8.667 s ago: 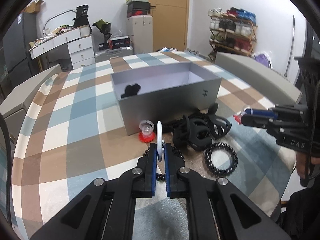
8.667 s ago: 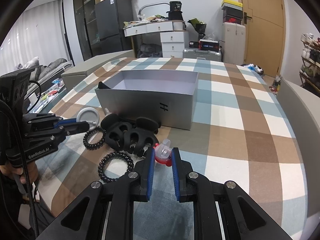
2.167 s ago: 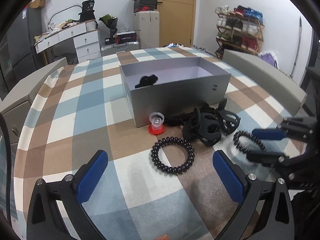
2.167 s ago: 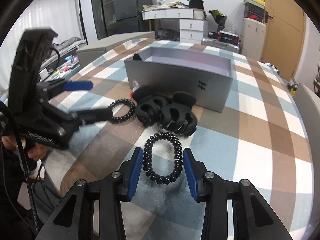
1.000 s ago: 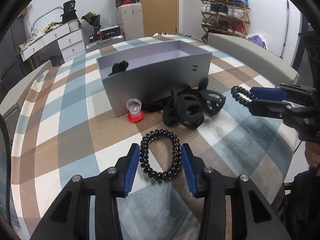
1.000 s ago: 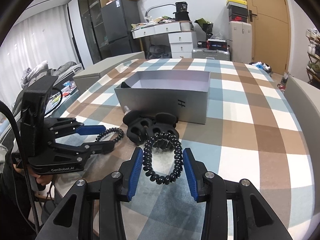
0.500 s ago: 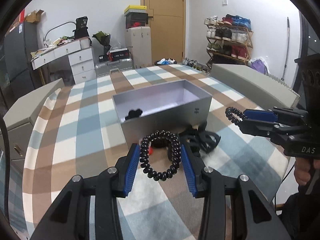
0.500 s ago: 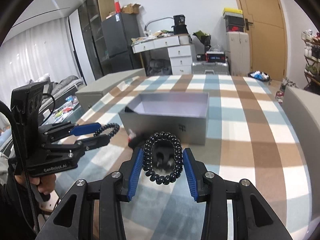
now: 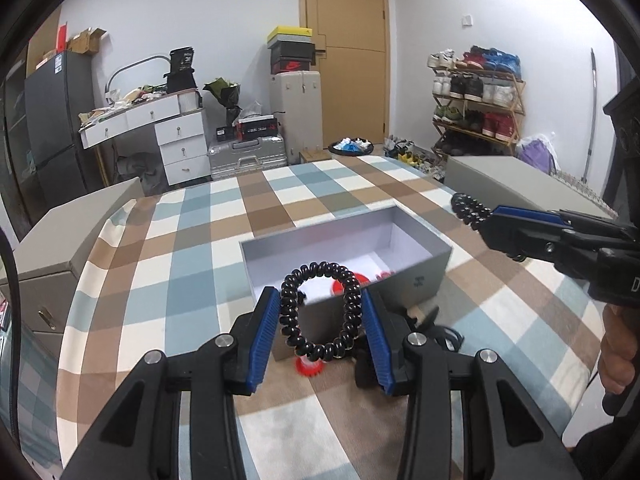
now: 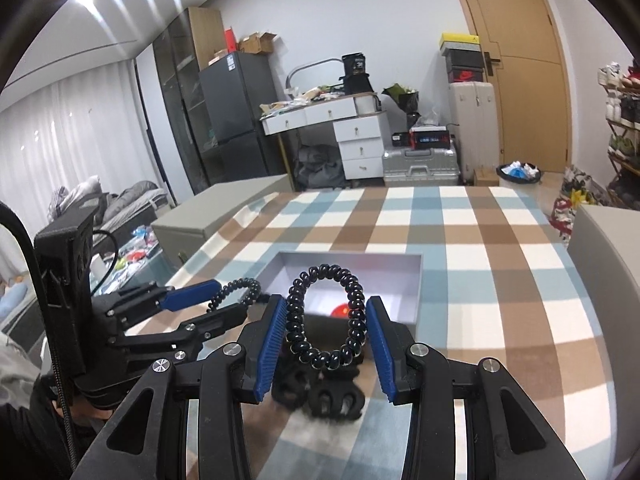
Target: Organize jewelry
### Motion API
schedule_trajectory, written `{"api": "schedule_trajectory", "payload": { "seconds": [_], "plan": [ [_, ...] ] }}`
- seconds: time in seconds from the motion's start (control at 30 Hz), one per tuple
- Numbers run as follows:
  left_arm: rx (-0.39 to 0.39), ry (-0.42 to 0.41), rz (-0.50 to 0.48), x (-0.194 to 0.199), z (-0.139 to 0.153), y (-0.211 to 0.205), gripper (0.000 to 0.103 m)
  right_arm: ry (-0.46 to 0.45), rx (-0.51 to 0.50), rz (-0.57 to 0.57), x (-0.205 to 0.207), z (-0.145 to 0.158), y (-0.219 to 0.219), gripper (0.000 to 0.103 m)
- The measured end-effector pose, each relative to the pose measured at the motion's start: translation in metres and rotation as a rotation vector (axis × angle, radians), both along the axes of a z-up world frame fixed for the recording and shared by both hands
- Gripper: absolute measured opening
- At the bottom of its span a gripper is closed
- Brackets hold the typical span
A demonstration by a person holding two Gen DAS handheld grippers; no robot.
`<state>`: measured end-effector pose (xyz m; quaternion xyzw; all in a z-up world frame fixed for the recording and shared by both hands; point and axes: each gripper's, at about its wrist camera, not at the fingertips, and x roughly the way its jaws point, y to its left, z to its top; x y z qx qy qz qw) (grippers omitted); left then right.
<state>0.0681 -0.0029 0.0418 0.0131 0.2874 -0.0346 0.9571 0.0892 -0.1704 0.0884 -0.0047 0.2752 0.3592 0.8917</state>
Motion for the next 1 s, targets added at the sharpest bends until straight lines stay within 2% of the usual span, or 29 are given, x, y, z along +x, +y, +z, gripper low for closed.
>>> {"api": "schedule_trajectory", "payload": {
  "seconds": [0.27,0.57,1.0],
  "plan": [
    [-0.029,-0.038,0.04,0.011,0.013,0.009,0.037,-0.005,0.049,-0.057,0.028,0.017,-0.002,0.04],
    [-0.047,-0.025,0.086,0.019,0.006,0.024,0.037,0.054,0.043,-0.099,0.057,0.0,-0.005,0.04],
    [-0.054,0.003,0.103,0.026,-0.005,0.027,0.037,0.084,0.029,-0.102,0.065,-0.015,-0.002,0.04]
  ]
}}
